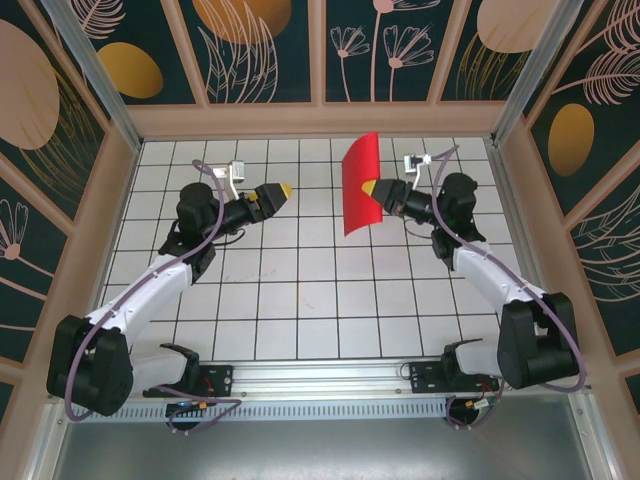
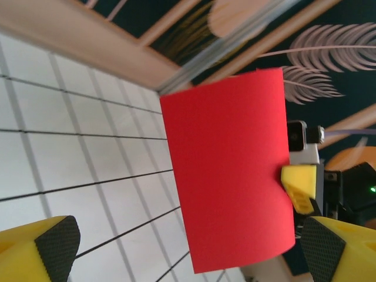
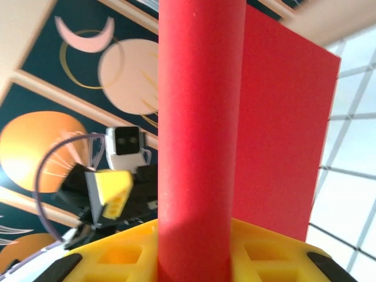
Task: Fold a paper plane with a square sheet of paper (fold left side to right side)
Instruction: Place a square sheet of paper at the center of the table.
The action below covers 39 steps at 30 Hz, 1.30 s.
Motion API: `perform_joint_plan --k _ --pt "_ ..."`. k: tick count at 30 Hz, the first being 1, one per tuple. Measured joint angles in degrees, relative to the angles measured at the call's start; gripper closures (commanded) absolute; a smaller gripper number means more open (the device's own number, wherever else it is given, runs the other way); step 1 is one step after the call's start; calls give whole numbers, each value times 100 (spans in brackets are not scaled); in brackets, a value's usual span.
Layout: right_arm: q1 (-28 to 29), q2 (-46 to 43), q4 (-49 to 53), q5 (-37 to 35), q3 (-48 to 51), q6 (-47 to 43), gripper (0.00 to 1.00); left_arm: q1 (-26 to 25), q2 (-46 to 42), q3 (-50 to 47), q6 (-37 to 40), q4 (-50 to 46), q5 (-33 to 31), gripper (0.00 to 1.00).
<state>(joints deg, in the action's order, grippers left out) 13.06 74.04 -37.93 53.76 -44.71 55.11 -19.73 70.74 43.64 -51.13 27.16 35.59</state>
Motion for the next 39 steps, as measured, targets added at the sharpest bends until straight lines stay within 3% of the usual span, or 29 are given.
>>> perform_joint_plan --k 11,18,20,28,30,35,39 --pt "693 -2 -275 55 -1700 398 71 -129 586 905 -839 1604 970 2" --pt "986 181 -238 57 -1996 393 71 -422 745 1193 -1108 2192 1237 6" --pt "986 205 -144 37 -1996 372 71 -448 748 1193 -1211 2371 1272 17" --pt "896 188 173 -35 -1902 216 70 -450 743 1134 -1375 2621 1296 87" --pt "850 157 308 -92 -1832 131 64 -450 743 1078 -1351 2577 1272 97" --pt "702 -101 1207 -380 -1731 -433 39 -450 741 960 -1167 2122 1130 100" --pt "492 -520 2479 -1003 -1729 -1290 20 -450 800 874 -859 1443 1045 100"
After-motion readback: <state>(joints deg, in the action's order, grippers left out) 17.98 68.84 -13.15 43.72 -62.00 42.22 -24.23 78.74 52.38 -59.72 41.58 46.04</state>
